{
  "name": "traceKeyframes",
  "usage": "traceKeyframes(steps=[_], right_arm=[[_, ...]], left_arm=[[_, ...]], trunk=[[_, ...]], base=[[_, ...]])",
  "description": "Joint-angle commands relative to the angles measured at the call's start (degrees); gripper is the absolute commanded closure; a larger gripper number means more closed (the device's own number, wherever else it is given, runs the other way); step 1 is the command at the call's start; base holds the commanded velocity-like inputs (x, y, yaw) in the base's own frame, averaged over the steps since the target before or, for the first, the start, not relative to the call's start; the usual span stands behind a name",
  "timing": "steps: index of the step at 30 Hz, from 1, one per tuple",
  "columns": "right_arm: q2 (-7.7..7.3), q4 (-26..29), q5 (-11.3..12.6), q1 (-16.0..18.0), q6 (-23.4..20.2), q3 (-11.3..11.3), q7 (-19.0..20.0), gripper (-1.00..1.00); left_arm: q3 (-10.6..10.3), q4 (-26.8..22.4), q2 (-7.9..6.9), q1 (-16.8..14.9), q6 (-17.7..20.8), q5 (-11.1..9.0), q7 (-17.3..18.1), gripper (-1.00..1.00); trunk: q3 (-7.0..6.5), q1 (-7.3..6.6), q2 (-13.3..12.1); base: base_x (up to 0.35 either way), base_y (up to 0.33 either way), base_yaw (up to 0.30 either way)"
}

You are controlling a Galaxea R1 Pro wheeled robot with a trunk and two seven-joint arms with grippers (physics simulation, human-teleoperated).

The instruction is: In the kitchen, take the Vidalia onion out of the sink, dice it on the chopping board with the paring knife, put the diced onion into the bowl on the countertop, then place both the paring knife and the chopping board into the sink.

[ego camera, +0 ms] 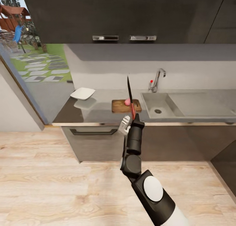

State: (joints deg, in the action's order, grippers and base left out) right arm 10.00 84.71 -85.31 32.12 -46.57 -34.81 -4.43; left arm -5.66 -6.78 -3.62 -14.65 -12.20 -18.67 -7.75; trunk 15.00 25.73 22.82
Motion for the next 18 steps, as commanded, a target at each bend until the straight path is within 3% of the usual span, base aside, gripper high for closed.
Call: traceKeyframes(steps=[1,5,9,13,15,18], right_arm=[[0.0,0.54,-0.12,0.64,-0.29,-0.09,0.97,1.0],[0.0,1.61,-0.94,2.49,-0.32,-0.22,2.72,1.0],[0.0,1.89,-5.5,3.53,-0.37,-1.5,4.52,1.0],[0.0,1.94,-8.13,3.75,-0.42,-1.85,6.73,1.0],[0.0,1.94,-8.59,3.79,-0.45,-2.19,7.19,1.0],[0.0,1.9,-8.95,3.82,-0.56,-4.5,8.69,1.0]], left_arm=[[-0.5,-0.02,-0.07,-0.03,-0.18,-0.4,-0.28,-1.0],[-0.42,-0.06,-0.14,-0.03,-0.13,-0.4,-0.32,-1.0],[-0.4,-0.07,-0.12,-0.03,-0.03,-0.4,-0.33,-1.0],[-0.44,-0.07,-0.24,-0.03,-0.18,-0.4,-0.33,-1.0],[-0.47,-0.07,-0.28,-0.03,-0.22,-0.4,-0.33,-1.0],[-0.48,-0.07,-0.32,-0.03,-0.26,-0.4,-0.33,-1.0]], trunk=[[0.1,0.05,0.1],[0.1,0.05,0.1],[0.1,0.05,0.1],[0.1,0.05,0.1],[0.1,0.05,0.1],[0.1,0.05,0.1]], base=[[0.237,-0.24,0.0],[0.237,-0.242,0.0],[0.238,-0.243,0.0],[0.23,-0.227,0.0],[0.125,-0.107,0.0],[0.049,-0.042,0.0]])
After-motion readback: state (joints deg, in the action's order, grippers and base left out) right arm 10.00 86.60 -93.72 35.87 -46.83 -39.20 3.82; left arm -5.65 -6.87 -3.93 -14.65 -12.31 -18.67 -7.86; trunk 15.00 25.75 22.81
